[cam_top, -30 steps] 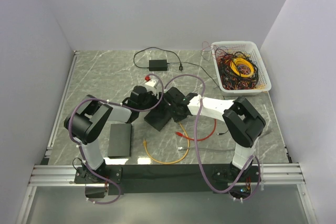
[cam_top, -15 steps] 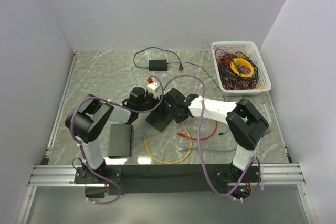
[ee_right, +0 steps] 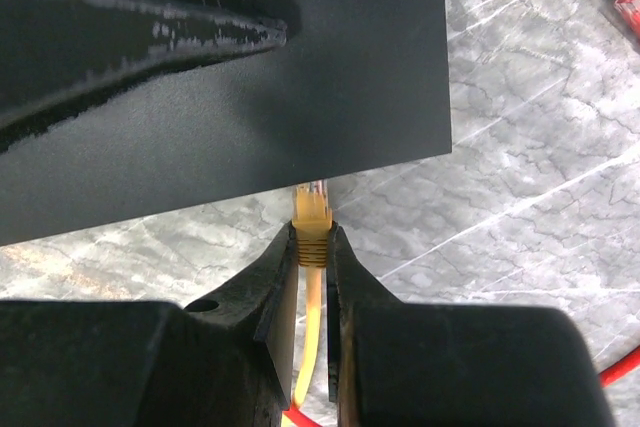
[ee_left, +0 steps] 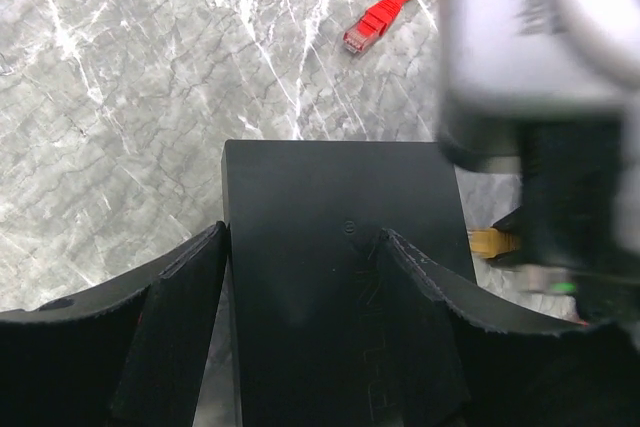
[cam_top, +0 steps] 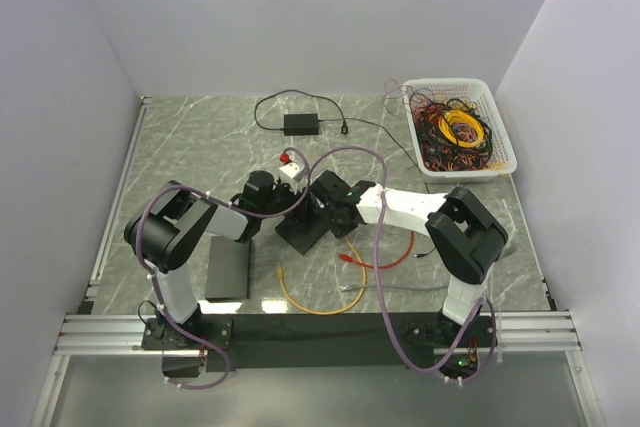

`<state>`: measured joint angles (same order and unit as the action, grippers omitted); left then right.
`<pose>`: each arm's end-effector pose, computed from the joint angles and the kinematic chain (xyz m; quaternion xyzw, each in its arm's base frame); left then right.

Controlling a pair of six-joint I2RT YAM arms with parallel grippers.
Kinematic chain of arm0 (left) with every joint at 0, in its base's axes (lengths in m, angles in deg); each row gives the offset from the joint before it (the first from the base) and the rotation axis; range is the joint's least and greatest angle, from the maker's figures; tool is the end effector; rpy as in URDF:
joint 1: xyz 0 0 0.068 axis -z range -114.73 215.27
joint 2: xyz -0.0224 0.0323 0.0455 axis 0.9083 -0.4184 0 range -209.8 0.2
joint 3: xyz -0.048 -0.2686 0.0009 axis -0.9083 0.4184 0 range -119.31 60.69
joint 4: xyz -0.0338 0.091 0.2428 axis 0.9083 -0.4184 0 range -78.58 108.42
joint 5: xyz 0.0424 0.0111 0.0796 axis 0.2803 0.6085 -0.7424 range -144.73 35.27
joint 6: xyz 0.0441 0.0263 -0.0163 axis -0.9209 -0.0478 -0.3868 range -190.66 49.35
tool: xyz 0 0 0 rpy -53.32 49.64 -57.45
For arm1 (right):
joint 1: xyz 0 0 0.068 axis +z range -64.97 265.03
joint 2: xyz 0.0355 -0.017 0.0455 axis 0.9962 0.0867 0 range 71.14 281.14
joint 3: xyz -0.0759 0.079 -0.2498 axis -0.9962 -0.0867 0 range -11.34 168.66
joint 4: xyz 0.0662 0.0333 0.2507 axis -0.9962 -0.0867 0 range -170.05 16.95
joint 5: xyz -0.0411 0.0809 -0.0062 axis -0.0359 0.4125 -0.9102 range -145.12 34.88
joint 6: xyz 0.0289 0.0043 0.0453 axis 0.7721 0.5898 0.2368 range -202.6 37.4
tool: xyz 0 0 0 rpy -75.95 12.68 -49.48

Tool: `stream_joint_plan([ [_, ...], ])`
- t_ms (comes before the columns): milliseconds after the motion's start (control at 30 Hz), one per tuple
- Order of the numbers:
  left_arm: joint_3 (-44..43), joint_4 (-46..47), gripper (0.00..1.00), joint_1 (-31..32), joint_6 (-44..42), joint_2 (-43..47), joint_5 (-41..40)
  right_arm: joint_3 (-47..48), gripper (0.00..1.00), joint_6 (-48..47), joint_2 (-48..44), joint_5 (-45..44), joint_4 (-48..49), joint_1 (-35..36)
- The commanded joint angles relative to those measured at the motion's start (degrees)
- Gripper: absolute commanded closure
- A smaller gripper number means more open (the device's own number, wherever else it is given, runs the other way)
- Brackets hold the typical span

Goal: Insert the plug into the switch port

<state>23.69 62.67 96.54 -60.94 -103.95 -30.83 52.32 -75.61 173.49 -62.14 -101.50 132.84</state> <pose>0.2771 -0.1852 0.1256 0.2649 0.7796 -0.3509 0.4460 0.2367 0.2547 0.1643 -0.3299 0.9211 0.0377 0.2033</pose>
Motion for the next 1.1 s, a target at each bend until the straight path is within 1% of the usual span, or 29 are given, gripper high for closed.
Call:
stream_joint_plan([
  [0,-0.01,0.22,0.34,4.06,-3.30,-0.08,3.00,4.54,1.00,-0.48,2.50,0.35,4.37,1.06],
  [133,0.51,0.40,0.35,4.77,-3.65,0.18,2.20,6.48,1.00,0.84,5.05,-0.18,4.45,1.14],
  [267,1.31,0.75,0.36,5.03,-3.91,0.71,2.20,7.88,1.00,1.63,5.58,-2.20,4.63,0.97],
  [467,0.26,-1.36,0.38,7.40,-4.88,-0.43,-0.08,7.98,1.00,2.95,2.25,-3.96,7.00,0.97],
  [533,0.16,-1.10,0.40,8.10,-4.97,-0.87,-0.69,7.71,1.00,3.65,0.58,-4.66,8.84,1.06],
  [733,0.78,-0.74,0.40,8.55,-4.88,-1.31,-0.61,6.48,1.00,4.97,-2.15,-7.04,13.76,1.05],
  [1067,1.40,0.75,0.43,9.07,-4.36,-2.27,1.50,4.46,1.00,7.95,-2.59,-8.35,22.54,1.05],
])
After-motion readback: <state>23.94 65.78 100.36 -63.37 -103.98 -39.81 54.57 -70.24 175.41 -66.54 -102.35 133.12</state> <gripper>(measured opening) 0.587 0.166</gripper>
